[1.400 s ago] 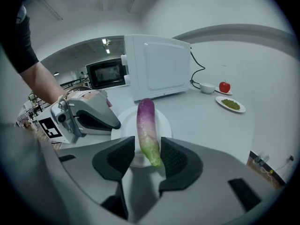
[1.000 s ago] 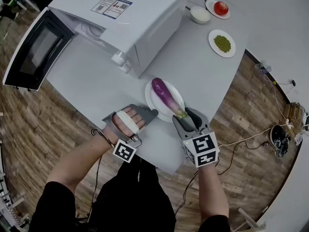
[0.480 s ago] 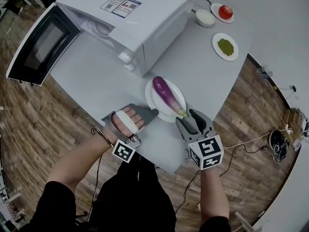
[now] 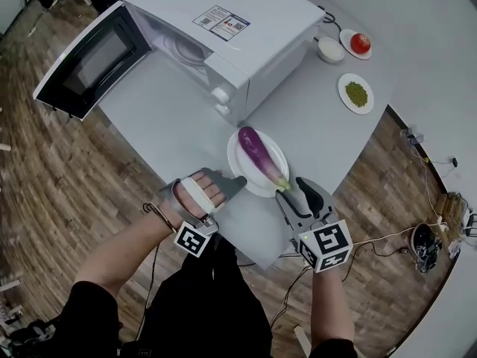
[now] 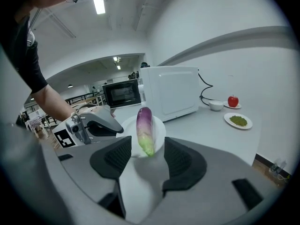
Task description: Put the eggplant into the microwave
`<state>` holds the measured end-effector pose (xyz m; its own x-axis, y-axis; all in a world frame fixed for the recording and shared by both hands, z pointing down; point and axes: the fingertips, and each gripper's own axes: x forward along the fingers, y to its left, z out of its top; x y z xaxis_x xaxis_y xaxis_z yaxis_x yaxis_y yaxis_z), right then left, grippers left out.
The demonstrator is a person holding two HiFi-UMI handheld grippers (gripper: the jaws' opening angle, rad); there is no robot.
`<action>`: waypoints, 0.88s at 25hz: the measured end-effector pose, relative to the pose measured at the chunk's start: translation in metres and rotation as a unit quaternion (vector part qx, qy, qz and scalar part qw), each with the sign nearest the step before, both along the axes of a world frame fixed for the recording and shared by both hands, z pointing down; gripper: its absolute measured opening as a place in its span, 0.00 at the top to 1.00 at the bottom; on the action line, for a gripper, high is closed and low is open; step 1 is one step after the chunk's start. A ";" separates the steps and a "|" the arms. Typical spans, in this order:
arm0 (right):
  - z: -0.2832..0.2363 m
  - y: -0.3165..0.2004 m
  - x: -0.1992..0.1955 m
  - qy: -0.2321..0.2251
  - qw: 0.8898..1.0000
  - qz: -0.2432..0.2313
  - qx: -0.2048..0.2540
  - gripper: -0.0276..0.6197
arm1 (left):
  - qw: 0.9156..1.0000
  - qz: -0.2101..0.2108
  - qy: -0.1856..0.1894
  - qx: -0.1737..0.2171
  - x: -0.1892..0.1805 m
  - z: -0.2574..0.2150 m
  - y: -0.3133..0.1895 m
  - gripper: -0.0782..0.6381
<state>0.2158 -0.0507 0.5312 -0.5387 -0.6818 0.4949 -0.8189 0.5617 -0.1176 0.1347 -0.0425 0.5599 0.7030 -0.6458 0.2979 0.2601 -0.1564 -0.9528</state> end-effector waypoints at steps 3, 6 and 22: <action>-0.014 0.000 -0.009 -0.005 1.000 -0.014 0.009 0.61 | 1.000 -0.016 0.001 0.000 -0.010 -0.009 0.002 0.87; -0.028 -0.005 -0.022 -0.013 0.999 -0.029 0.029 0.61 | 0.999 -0.033 0.001 0.003 -0.022 -0.017 0.001 0.87; -0.084 -0.032 -0.136 -0.041 0.994 -0.067 0.077 0.68 | 0.996 -0.090 -0.006 0.025 -0.134 -0.072 -0.028 0.87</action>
